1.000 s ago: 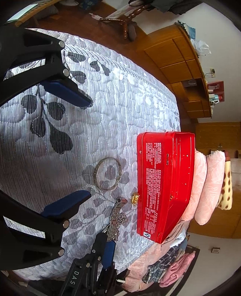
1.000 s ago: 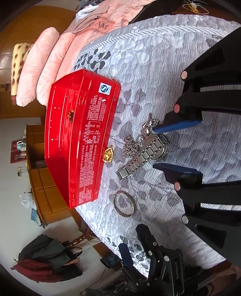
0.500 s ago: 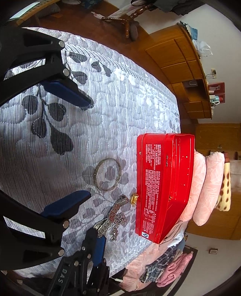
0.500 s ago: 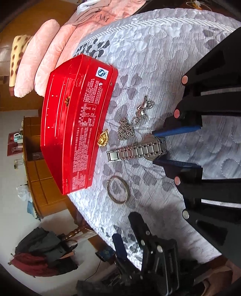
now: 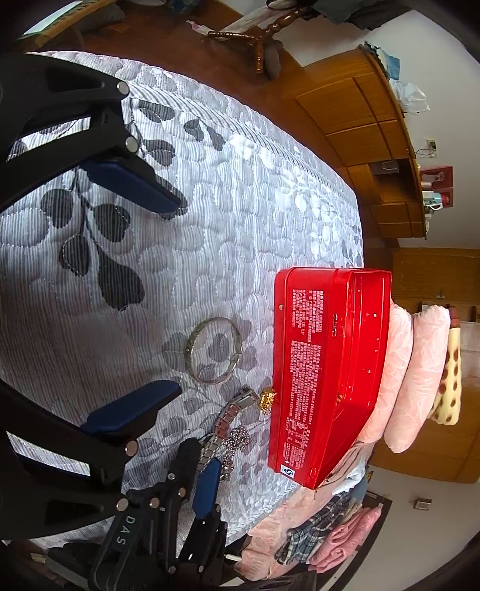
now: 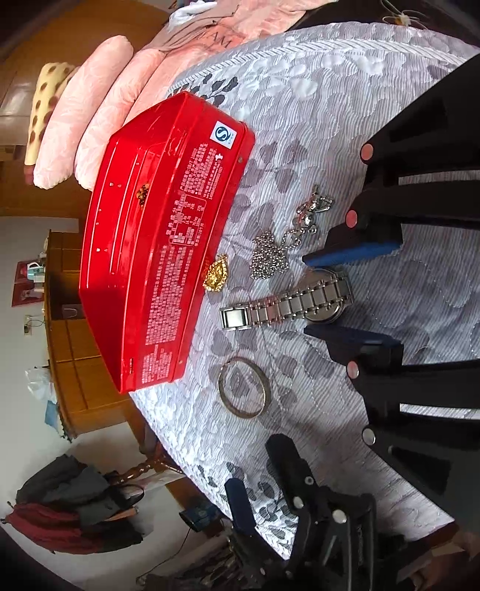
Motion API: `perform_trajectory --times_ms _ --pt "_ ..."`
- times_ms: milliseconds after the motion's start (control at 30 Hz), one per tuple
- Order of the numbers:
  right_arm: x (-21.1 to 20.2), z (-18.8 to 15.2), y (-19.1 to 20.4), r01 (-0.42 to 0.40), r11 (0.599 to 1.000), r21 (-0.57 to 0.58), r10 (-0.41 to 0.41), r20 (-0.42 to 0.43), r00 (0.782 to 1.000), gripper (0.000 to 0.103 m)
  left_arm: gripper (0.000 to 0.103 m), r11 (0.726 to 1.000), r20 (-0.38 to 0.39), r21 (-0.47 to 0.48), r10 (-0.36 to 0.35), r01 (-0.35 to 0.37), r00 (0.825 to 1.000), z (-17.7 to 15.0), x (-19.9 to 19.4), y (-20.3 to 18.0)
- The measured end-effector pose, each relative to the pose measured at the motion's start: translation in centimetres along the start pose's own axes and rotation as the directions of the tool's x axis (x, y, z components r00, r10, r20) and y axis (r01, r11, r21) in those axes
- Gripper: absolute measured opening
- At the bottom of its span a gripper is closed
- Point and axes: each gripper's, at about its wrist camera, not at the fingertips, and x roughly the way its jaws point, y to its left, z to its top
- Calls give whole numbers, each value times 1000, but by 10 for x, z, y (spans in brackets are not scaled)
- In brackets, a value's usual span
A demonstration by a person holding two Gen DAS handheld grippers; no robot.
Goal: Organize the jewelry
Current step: 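Grasp the silver wristwatch with the right tool while the left tool grasps the silver bangle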
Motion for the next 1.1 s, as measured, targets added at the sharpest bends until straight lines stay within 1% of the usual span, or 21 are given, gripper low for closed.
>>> perform_trajectory --times_ms 167,267,367,400,567,600,633,700,733,767,900,1000,1100 --pt "-14 -10 -9 11 1000 26 -11 9 1000 31 89 1000 -11 15 -19 19 1000 8 7 -9" --pt "-20 -20 -17 25 999 45 -26 3 1000 31 89 999 -41 26 -40 41 998 14 16 -17" --pt "-25 -28 -25 18 998 67 -19 7 1000 31 89 998 -89 37 -55 59 995 19 30 -26" --pt "-26 -30 -26 17 997 71 -18 9 1000 32 89 998 -102 39 -52 56 993 21 34 -28" --pt "-25 -30 -26 17 997 75 -18 14 1000 32 88 998 -109 61 -25 32 994 26 44 -35" --pt "-24 -30 -27 14 997 80 -15 15 1000 32 79 997 -108 67 -18 26 994 27 45 -36" --pt "-23 -29 -27 13 996 83 -14 15 1000 32 74 997 -103 75 -5 13 995 27 44 -38" --pt "-23 -29 -28 13 996 88 -15 15 1000 32 55 997 -90 77 -6 13 996 27 41 -38" --pt "-23 -29 -28 15 996 89 -16 14 1000 32 52 997 -86 72 -20 26 996 27 40 -37" --pt "-23 -29 -27 18 996 89 -19 14 1000 32 47 997 -81 66 -20 25 996 27 39 -35" --pt "-22 -28 -25 26 996 87 -27 11 1000 32 47 997 -77 54 -50 54 996 24 33 -31" --pt "-23 -28 -22 25 997 72 -26 5 1000 32 47 995 -78 47 -86 90 993 16 25 -31" --pt "-23 -27 -22 14 997 69 -14 3 1000 34 47 993 -83 75 -88 94 993 4 18 -34"
